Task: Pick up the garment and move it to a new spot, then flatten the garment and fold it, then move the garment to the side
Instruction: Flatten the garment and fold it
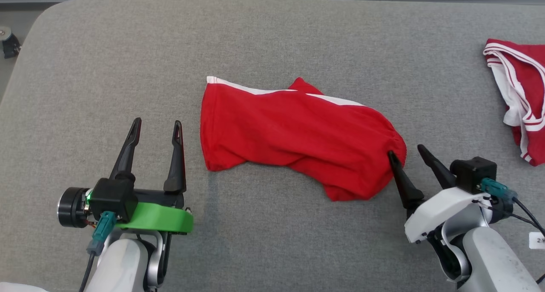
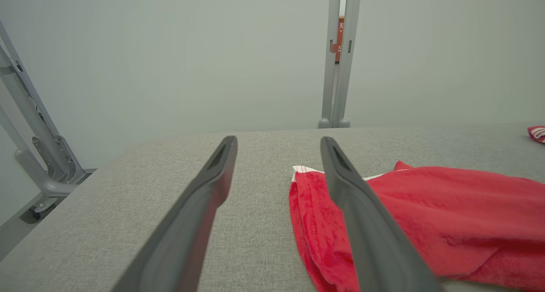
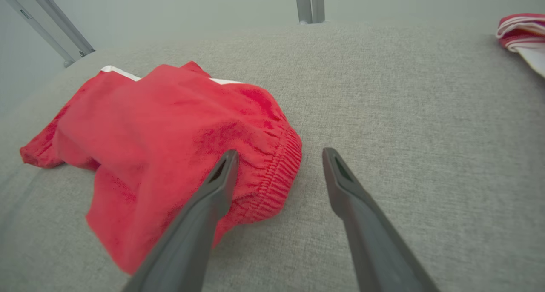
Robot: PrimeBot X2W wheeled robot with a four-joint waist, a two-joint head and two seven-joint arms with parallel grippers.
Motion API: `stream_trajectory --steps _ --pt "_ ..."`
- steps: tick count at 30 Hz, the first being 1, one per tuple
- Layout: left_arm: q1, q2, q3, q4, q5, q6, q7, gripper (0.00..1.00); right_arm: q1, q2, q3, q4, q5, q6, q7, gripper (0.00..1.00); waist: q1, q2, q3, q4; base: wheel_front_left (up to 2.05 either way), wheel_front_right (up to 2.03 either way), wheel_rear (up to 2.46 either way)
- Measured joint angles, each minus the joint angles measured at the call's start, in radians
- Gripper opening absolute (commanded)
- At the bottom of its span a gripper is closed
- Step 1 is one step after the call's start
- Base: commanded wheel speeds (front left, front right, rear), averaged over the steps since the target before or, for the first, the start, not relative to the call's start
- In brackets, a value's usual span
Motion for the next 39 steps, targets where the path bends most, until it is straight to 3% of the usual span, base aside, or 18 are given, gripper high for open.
stream_trajectory --steps 4,6,8,9,18,23,32,38,39 --pt "-0.005 -0.008 0.012 0.002 0.009 -0.010 0.000 1.00 -0.044 0.000 0.051 0.082 0.050 0.000 0.032 1.00 0.0000 0.0000 0.021 0.018 0.00 0.00 0.00" --pt "-0.008 -0.012 0.017 0.004 0.012 -0.012 0.000 1.00 -0.055 0.000 0.072 0.112 0.075 0.000 0.046 0.64 0.0000 0.0000 0.027 0.023 0.00 0.00 0.00" --pt "-0.008 -0.016 0.022 0.007 0.014 -0.018 0.000 1.00 -0.070 -0.005 0.087 0.133 0.100 0.000 0.045 0.14 0.0000 0.0000 0.027 0.023 0.00 0.00 0.00" --pt "-0.008 -0.018 0.024 0.008 0.017 -0.020 0.000 1.00 -0.075 -0.008 0.092 0.136 0.109 0.000 0.036 0.00 0.0000 0.0000 0.026 0.022 0.00 0.00 0.00" --pt "0.002 -0.029 0.051 0.011 0.030 -0.031 0.000 1.00 -0.110 -0.092 0.070 0.079 0.060 0.000 -0.136 0.00 0.0000 0.0000 0.004 -0.001 0.00 0.00 0.00" --pt "0.007 -0.034 0.058 0.011 0.039 -0.038 0.000 1.00 -0.106 -0.125 0.086 0.021 0.002 0.000 -0.151 0.00 0.0000 0.0000 -0.008 -0.018 0.00 0.00 0.00" --pt "0.026 -0.048 0.068 0.019 0.042 -0.047 0.000 1.00 0.087 -0.113 0.190 0.003 -0.018 0.000 -0.074 0.00 0.0000 0.0000 -0.029 -0.034 0.00 0.00 0.00" --pt "0.033 -0.053 0.075 0.026 0.047 -0.053 0.000 1.00 0.156 -0.070 0.171 0.048 -0.035 0.000 -0.073 0.00 0.0000 0.0000 -0.041 -0.042 0.00 0.00 0.00" --pt "0.034 -0.054 0.076 0.027 0.047 -0.053 0.000 1.00 0.159 -0.060 0.163 0.053 -0.035 0.000 -0.078 0.05 0.0000 0.0000 -0.042 -0.043 0.00 0.00 0.00"
